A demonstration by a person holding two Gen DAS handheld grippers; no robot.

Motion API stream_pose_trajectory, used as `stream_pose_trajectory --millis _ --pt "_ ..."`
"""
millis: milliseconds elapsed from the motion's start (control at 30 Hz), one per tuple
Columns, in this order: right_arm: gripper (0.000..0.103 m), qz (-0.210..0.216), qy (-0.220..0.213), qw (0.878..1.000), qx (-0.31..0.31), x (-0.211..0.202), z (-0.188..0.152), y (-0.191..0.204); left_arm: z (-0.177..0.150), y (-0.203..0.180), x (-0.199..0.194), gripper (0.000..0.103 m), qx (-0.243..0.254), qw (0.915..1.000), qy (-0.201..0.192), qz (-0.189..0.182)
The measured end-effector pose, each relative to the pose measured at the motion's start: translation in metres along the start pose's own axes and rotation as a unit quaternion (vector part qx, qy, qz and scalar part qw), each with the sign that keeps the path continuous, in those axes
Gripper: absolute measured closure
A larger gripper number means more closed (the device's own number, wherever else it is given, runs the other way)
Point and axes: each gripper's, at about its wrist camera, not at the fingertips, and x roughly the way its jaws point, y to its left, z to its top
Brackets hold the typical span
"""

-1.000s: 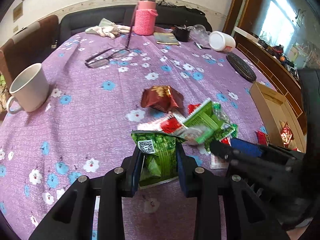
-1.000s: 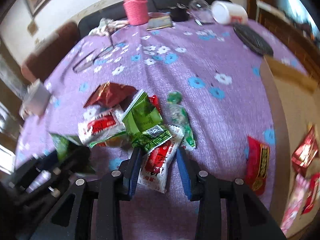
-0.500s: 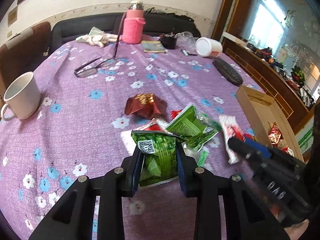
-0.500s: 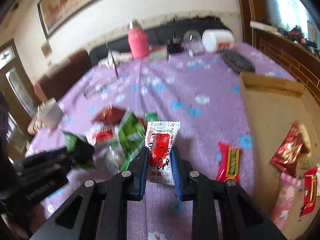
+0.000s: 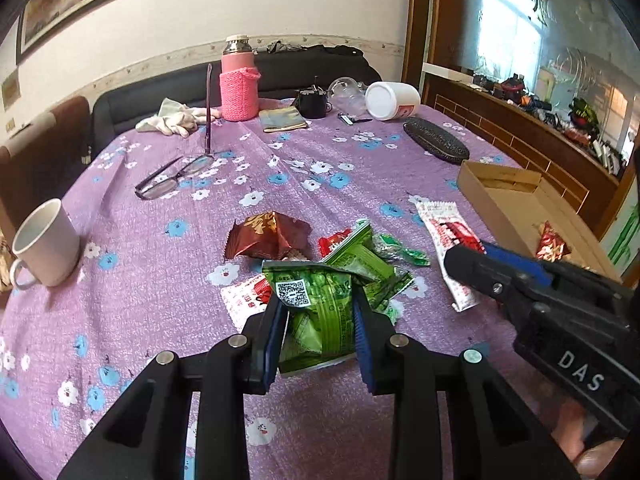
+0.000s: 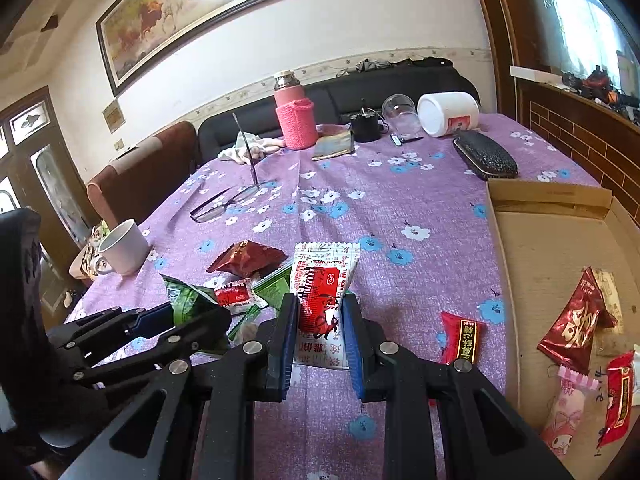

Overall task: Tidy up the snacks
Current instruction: 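Carry the green pouch and white-red packet over the cardboard tray with both grippers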

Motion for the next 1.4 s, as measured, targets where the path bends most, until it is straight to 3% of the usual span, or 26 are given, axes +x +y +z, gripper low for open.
stream_pose_trajectory --millis 433,700,1067,1400 --pt "0.079 0.01 0.004 1.0 0.003 0.002 0.0 -0.001 -0.001 -0.012 -0.003 0.073 0.033 0.9993 -0.015 0.012" --pt "0.079 -0.018 -0.004 1.0 0.017 -0.002 0.0 -0.007 0.001 -0.002 -0.008 0.073 0.009 0.9996 -0.025 0.003" --pt "0.079 -0.032 -0.036 0.998 0.048 -0.059 -0.018 -0.017 -0.003 -0.013 -0.017 0.073 0.026 0.9991 -0.032 -0.013" --pt "0.079 -0.061 -0.075 0.991 0.087 -0.102 -0.026 -0.067 -0.011 -0.033 -0.018 0.073 0.035 0.9976 -0.016 -0.057"
